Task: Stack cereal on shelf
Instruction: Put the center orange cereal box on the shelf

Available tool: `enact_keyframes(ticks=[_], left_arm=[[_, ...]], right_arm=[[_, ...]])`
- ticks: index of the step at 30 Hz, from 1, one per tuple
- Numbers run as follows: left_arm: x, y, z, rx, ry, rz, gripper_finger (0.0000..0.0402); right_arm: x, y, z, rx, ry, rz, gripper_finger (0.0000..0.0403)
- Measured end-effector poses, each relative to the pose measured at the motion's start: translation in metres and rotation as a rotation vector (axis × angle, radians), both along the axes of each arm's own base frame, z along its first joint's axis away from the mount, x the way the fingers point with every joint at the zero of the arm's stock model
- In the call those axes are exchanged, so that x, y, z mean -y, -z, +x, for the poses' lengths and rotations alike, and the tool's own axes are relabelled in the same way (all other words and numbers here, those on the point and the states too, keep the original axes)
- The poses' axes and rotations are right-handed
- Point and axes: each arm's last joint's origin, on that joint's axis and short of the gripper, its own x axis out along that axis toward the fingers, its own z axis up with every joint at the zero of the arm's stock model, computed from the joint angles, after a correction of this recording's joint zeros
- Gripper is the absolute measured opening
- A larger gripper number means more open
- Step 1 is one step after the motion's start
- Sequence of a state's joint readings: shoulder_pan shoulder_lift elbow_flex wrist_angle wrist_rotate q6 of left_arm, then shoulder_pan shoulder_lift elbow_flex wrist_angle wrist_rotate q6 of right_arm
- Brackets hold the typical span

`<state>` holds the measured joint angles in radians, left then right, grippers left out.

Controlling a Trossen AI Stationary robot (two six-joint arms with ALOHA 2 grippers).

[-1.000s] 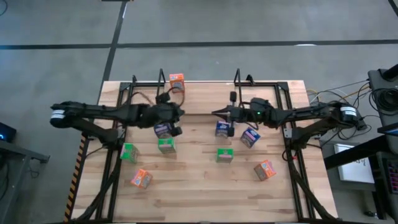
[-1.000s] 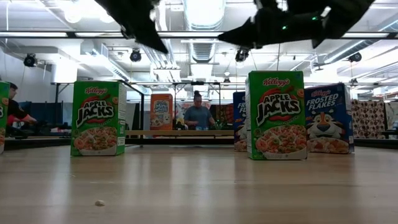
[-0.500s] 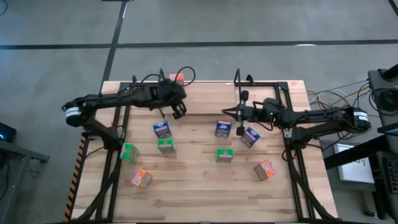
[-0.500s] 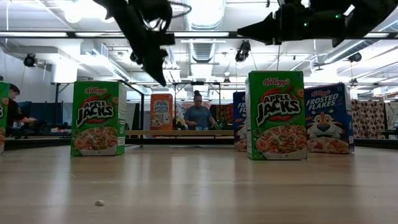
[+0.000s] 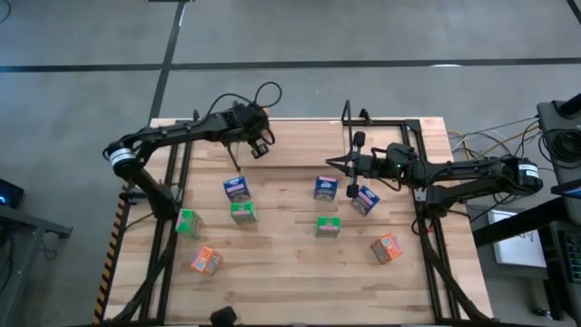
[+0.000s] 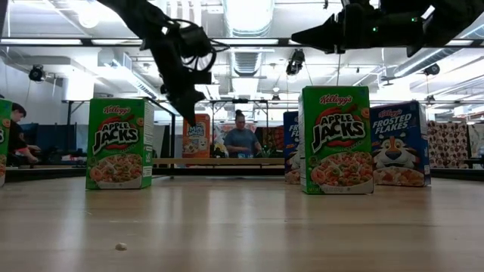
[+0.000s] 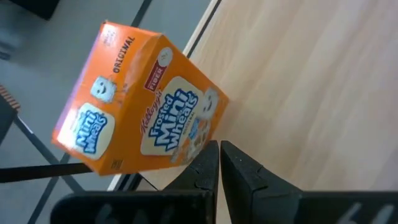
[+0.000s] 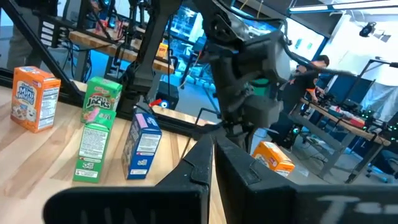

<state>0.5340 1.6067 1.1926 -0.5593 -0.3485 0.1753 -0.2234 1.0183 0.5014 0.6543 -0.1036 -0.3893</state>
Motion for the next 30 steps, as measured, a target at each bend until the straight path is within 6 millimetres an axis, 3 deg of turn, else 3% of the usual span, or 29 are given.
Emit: enact_keyframes(ticks=[10, 30], left_arm=[[-0.018, 0.011, 0.015, -0.071, 0.004, -0.020, 0.0000], [-0.033, 0.012, 0.009, -0.063, -0.030, 0.000, 0.0000]], right_arm=[[0.000, 0.000, 0.000, -0.005, 0.000, 0.004, 0.0009], [0.000, 0.001, 0.000, -0.012, -0.001, 0.014, 0.0009]])
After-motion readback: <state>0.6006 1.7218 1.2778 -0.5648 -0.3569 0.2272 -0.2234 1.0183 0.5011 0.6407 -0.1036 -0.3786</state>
